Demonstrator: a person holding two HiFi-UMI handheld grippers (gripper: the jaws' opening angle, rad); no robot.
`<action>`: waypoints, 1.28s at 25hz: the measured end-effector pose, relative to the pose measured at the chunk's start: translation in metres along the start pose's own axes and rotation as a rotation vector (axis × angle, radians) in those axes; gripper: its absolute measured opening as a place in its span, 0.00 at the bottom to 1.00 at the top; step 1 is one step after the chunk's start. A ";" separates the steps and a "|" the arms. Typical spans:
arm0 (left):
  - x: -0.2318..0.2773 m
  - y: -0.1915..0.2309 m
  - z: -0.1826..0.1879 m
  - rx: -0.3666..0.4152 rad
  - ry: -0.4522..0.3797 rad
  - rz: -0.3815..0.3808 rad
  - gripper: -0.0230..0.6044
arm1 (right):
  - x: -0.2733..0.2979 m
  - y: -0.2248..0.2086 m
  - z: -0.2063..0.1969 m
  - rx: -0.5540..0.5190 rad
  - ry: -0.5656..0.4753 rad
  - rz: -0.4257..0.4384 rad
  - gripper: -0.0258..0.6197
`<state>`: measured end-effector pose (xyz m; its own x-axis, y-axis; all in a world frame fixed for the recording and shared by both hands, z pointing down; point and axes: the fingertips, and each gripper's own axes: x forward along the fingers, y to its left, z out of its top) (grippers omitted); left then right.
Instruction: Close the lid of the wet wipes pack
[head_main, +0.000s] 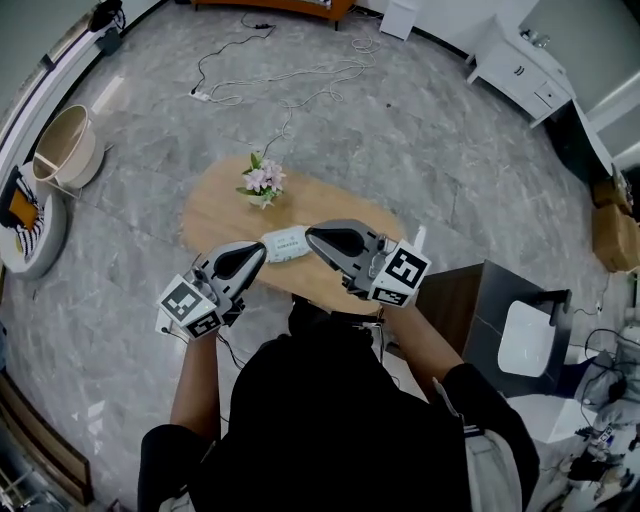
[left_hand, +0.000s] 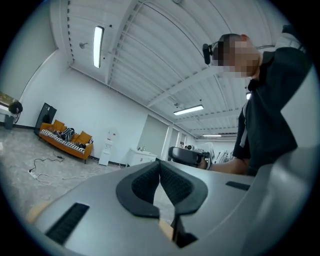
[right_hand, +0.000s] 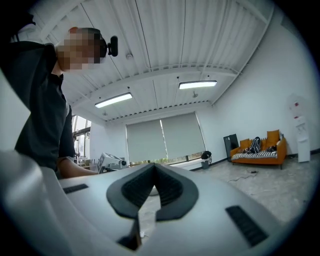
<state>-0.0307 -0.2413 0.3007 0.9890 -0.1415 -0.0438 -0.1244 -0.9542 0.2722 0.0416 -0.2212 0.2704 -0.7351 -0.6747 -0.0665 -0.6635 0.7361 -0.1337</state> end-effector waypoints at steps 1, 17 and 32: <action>-0.009 -0.008 -0.003 -0.003 -0.001 0.003 0.06 | -0.002 0.012 -0.002 0.000 0.002 -0.002 0.06; -0.065 -0.090 -0.036 -0.063 -0.024 -0.039 0.06 | -0.025 0.092 -0.022 0.077 0.002 -0.040 0.05; -0.080 -0.087 -0.051 0.006 0.033 -0.009 0.06 | -0.027 0.101 -0.035 0.084 -0.014 -0.064 0.05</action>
<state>-0.0946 -0.1337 0.3297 0.9922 -0.1239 -0.0143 -0.1157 -0.9569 0.2664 -0.0106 -0.1272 0.2935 -0.6890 -0.7214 -0.0693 -0.6947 0.6847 -0.2202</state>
